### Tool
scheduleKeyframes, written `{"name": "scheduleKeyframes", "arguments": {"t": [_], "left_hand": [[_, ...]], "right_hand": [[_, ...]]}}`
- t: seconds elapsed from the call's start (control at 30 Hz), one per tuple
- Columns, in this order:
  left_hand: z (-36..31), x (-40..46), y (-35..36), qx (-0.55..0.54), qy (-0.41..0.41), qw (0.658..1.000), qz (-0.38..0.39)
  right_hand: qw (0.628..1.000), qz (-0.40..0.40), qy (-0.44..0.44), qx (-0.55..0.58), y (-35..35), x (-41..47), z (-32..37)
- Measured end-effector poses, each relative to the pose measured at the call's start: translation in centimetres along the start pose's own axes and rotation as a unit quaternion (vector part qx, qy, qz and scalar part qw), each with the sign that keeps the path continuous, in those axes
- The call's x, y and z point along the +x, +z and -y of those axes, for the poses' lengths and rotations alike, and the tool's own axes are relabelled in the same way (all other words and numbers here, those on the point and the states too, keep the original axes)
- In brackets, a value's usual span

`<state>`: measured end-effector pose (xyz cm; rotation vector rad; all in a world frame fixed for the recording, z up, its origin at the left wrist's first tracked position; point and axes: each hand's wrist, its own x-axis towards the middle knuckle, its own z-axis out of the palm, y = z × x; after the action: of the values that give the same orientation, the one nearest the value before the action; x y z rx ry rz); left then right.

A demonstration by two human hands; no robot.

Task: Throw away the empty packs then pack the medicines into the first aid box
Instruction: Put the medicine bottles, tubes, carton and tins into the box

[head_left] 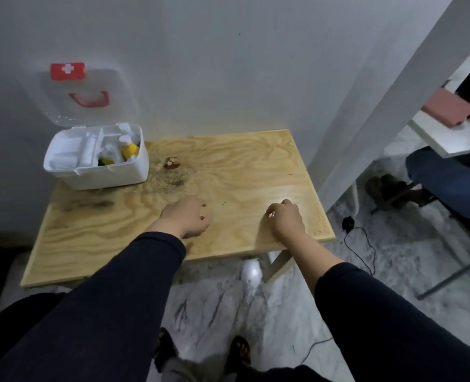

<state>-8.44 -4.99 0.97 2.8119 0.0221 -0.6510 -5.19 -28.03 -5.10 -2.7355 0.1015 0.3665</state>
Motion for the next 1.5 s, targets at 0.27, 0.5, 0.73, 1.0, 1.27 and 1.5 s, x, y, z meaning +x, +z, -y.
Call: {"name": "scheduleKeyframes", "arguments": {"t": [0.27,0.5,0.73,1.0,1.27,1.5], "left_hand": [[3.3,-2.2,0.9,-0.016,-0.054,0.998,-0.035],[6.7,-3.7,0.8,-0.021,-0.099,0.994,-0.032],[9.8,-4.9,-1.2,-0.020,-0.109,0.992,-0.062],[17.5,-4.5,-7.4,-0.045,-0.105,0.982,-0.151],[27.8,-1.8,-10.1,-0.129,-0.137,0.954,-0.233],[31.7,1.2,-9.1,-0.205,-0.084,0.952,-0.212]], "right_hand": [[0.983,0.030,-0.183,0.006,2.9,-2.2,8.1],[0.951,0.095,-0.291,-0.052,3.8,-3.1,13.2],[0.958,0.110,-0.263,-0.042,3.2,-2.7,15.9],[0.954,0.057,-0.286,0.071,0.5,-2.2,27.0],[0.947,-0.001,-0.305,0.099,2.3,1.0,40.2],[0.956,-0.009,-0.281,0.083,6.4,5.0,47.2]]}}
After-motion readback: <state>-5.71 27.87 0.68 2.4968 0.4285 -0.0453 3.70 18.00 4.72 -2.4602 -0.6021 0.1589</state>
